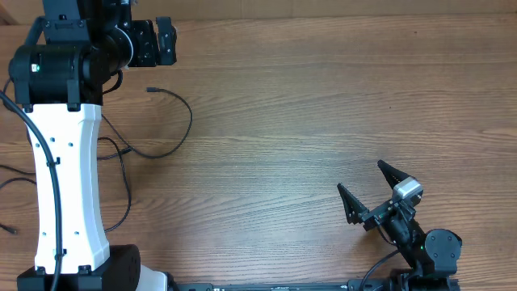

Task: Untangle cables

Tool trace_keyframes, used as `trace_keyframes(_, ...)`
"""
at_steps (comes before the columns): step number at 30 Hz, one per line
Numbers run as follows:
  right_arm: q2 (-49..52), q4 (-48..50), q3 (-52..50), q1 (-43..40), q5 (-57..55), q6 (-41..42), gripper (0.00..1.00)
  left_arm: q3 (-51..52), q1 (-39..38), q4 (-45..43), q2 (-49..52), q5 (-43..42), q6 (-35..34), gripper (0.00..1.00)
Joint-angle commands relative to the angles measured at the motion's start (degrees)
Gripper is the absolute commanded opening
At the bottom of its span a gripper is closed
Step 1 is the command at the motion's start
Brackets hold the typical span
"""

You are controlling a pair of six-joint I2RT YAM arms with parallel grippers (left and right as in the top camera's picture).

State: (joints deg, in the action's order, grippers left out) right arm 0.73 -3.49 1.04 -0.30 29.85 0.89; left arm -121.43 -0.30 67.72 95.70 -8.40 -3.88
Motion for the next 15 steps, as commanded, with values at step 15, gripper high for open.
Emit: trace_keyframes(15, -0.6, 0.4, -0.6, 0.2, 0.4, 0.4, 1.00, 1.3, -0.5, 5.5, -1.2, 2.0, 1.2, 0.99)
